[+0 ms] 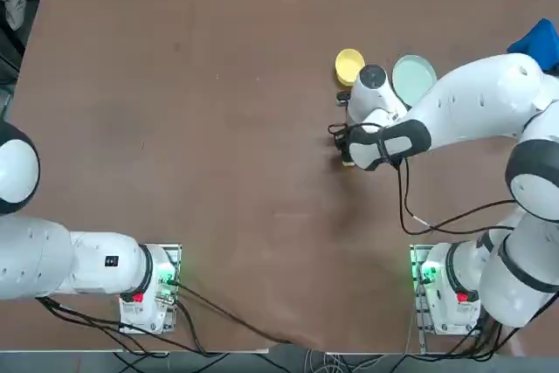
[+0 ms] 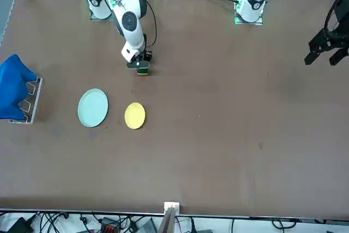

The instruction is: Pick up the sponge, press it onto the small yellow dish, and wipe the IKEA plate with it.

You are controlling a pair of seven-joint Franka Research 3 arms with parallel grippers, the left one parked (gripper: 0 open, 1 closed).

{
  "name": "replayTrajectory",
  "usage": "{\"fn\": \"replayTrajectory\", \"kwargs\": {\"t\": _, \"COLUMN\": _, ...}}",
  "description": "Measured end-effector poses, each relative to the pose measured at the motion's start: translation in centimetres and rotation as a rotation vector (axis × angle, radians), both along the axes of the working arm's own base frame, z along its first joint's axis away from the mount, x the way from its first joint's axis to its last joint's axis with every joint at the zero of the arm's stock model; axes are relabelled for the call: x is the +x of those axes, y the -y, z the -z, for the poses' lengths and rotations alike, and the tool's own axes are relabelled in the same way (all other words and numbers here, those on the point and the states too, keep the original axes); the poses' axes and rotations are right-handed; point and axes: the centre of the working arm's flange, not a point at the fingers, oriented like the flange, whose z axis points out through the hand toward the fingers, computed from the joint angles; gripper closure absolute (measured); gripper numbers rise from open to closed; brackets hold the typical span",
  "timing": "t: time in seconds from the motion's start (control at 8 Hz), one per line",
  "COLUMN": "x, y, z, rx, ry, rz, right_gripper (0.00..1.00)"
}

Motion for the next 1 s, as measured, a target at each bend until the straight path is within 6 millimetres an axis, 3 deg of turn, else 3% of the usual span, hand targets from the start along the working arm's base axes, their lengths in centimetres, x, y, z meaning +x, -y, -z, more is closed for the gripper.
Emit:
{"fn": "replayTrajectory", "kwargs": {"t": 0.5, "x": 1.9, "y": -0.1, "z": -3.5, "rx": 0.022, "ry": 0.016, "rz": 0.033, "right_gripper": 0.78}}
{"fn": "replayTrajectory", "kwargs": {"t": 1.0, "x": 9.2, "y": 0.9, "z": -10.7, "rx": -0.009, "ry": -0.06, "rz": 0.092, "right_gripper": 0.78}}
